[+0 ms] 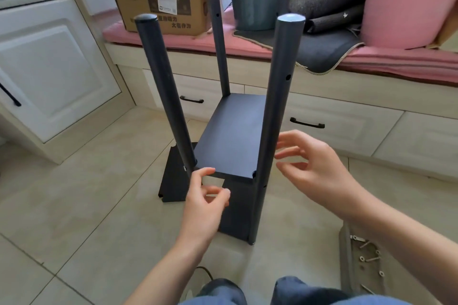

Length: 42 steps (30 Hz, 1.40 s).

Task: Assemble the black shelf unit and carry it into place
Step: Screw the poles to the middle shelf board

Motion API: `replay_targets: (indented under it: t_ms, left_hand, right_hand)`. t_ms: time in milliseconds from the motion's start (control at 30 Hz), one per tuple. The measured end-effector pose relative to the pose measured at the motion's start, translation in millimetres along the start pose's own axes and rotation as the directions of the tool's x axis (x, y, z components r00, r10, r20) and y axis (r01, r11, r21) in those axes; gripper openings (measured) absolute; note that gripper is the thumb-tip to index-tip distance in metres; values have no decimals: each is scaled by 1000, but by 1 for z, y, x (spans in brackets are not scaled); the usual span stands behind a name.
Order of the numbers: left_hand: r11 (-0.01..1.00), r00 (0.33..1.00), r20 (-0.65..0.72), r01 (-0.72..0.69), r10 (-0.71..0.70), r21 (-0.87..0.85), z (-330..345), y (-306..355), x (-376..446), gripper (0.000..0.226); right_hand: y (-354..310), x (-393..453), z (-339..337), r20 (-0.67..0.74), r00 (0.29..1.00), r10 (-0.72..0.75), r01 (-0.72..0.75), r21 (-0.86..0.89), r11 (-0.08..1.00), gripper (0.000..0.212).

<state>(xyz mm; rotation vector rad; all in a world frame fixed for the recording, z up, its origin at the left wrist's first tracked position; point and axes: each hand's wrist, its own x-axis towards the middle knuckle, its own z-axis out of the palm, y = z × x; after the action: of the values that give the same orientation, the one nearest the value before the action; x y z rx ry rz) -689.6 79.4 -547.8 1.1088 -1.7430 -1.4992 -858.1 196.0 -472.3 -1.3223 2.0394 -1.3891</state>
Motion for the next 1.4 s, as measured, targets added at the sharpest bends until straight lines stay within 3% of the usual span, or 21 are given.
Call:
replay_targets:
  t_ms: [133,233,500,800,1200,1300,1400]
  left_hand:
    - [994,968,250,-45,18,103,16,-5,5,74]
    - [982,955,295,-74,21,171,27,-8,12,87]
    - [976,972,190,-164,136,142,44,-26,21,91]
    - [938,945,103,-322,310,132,60,-36,26,79]
    - [844,881,110,-472,459,256,60,-37,34,75]
    - [843,878,101,-478,468,245,63,-36,32,74]
    - [848,883,89,-468,461,249,69,-36,31,76]
  right_hand:
    - [-12,4,0,106,993,54,-56,7,998,38]
    - [-14,8,-1,66,995,73,-72,-10,997,28]
    - [-13,12,-1,43,995,95,-93,-47,995,26]
    - [-4,13,-9,6,997,80,-80,-59,995,26]
    - [21,17,-16,17,1000,-9,10,-51,999,17]
    - [50,5,-24,-3,999,36,-36,-41,999,13]
    - [95,-18,-33,-5,984,178,-178,-27,984,11]
